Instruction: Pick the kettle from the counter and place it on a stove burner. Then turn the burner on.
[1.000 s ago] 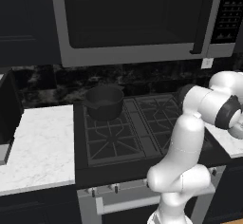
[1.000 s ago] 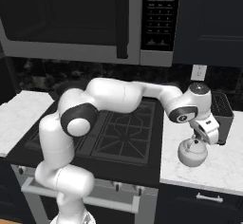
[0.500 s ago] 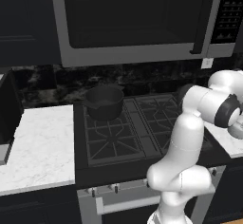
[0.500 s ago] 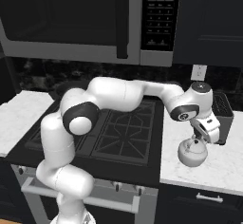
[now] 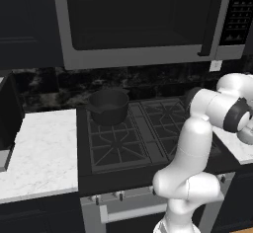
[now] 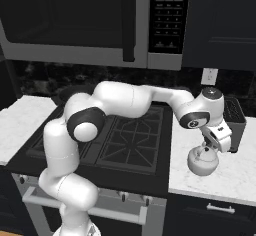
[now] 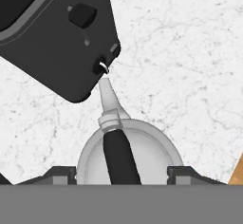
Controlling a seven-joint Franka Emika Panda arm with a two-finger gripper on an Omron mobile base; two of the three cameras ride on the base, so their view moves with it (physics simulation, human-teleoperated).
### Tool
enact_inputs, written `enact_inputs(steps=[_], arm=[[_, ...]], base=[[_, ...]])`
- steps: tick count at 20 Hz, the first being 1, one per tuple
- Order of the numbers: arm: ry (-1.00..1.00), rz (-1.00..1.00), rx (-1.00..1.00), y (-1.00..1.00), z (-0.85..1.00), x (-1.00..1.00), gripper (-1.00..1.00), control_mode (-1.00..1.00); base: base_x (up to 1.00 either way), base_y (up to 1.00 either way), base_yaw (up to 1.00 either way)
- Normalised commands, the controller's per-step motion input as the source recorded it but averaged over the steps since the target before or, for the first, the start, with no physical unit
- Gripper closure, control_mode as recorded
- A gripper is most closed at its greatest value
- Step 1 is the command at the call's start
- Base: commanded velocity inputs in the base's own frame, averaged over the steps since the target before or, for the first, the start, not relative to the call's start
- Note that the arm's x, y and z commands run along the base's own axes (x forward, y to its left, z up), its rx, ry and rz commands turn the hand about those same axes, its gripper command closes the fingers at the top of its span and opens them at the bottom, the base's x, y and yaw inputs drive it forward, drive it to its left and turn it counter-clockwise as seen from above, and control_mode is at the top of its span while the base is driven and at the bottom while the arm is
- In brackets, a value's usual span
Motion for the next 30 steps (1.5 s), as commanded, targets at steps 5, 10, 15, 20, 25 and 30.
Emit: enact_inputs(steps=[5,10,15,20,25,30], arm=[[0.0,0.0,0.0,0.0,0.0,0.0,1.0,-1.0],[0.0,0.0,0.0,0.0,0.0,0.0,1.0,-1.0],[0.0,0.0,0.0,0.0,0.0,0.0,1.0,-1.0],[-0.01,0.0,0.0,0.07,0.06,-0.06,1.0,-1.0],[-0.06,0.0,0.0,0.3,0.43,-0.24,1.0,-1.0],[-0.03,0.02,0.0,0.51,0.51,-0.24,1.0,-1.0]], base=[[0.0,0.0,0.0],[0.0,0.0,0.0],[0.0,0.0,0.0],[0.0,0.0,0.0],[0.0,0.0,0.0],[0.0,0.0,0.0]])
